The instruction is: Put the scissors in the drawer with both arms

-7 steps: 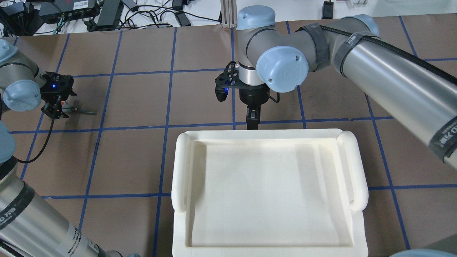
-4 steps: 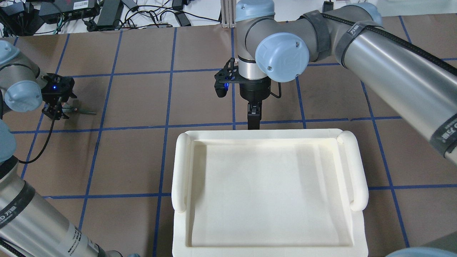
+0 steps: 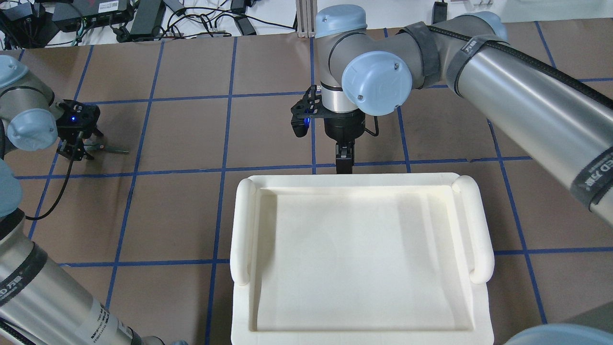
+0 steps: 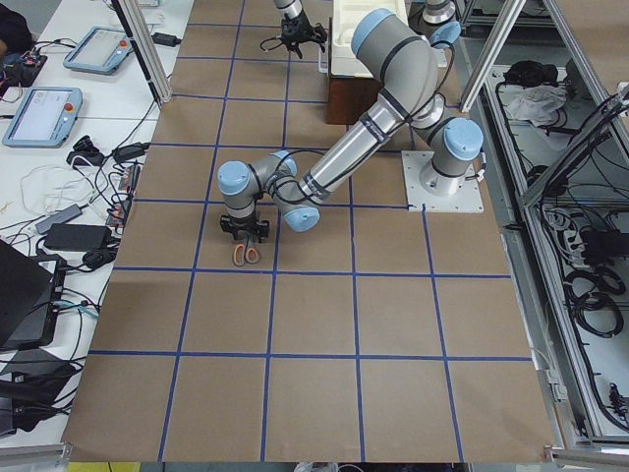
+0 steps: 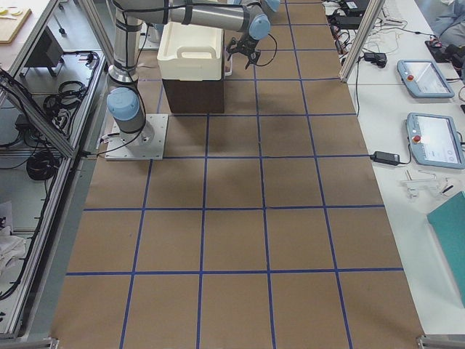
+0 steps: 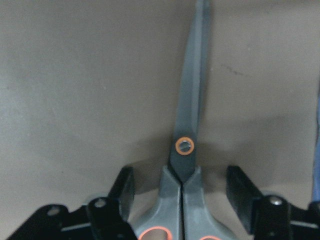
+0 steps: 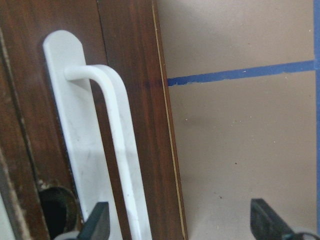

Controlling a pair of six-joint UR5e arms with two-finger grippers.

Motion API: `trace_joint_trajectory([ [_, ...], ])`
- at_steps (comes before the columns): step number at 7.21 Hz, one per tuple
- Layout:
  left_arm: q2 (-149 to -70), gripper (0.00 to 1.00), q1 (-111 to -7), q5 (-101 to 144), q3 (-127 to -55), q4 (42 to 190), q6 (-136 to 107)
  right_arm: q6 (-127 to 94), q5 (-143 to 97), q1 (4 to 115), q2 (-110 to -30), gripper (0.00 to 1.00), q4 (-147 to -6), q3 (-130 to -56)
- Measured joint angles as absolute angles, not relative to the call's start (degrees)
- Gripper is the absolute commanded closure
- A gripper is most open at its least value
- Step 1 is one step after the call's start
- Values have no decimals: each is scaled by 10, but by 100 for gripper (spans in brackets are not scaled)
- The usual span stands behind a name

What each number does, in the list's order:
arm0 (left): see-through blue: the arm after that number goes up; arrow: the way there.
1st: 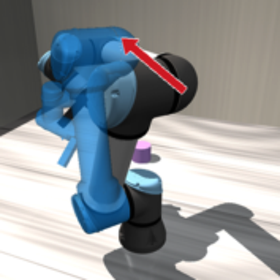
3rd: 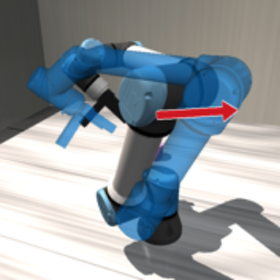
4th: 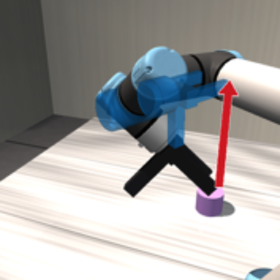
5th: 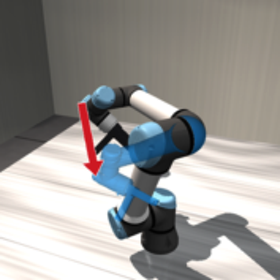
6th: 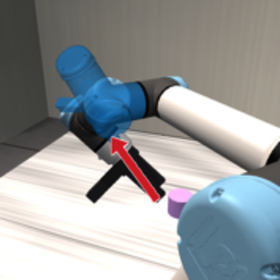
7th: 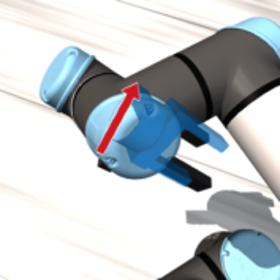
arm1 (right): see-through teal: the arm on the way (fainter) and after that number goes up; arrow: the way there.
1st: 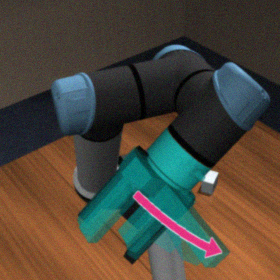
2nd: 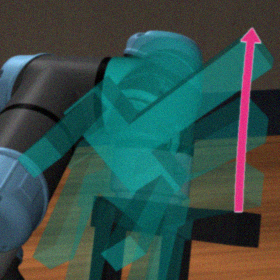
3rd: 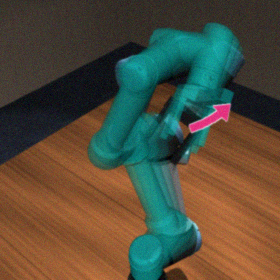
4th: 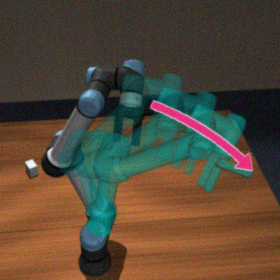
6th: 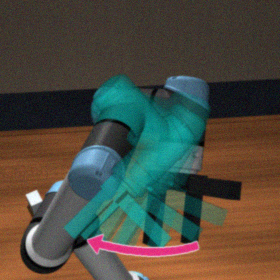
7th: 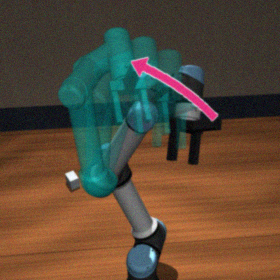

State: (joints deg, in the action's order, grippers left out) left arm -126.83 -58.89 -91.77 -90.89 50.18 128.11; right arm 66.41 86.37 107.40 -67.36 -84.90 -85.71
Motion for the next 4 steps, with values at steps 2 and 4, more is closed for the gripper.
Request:
trace_joint_trajectory([
  [2, -1265, 100, -589, -926, -905, 502, 1284, 664, 864, 1075, -666, 0, -861, -858],
  [4, -1261, 100, -589, -927, -904, 503, 1284, 664, 863, 1076, -664, 0, -866, -859],
])
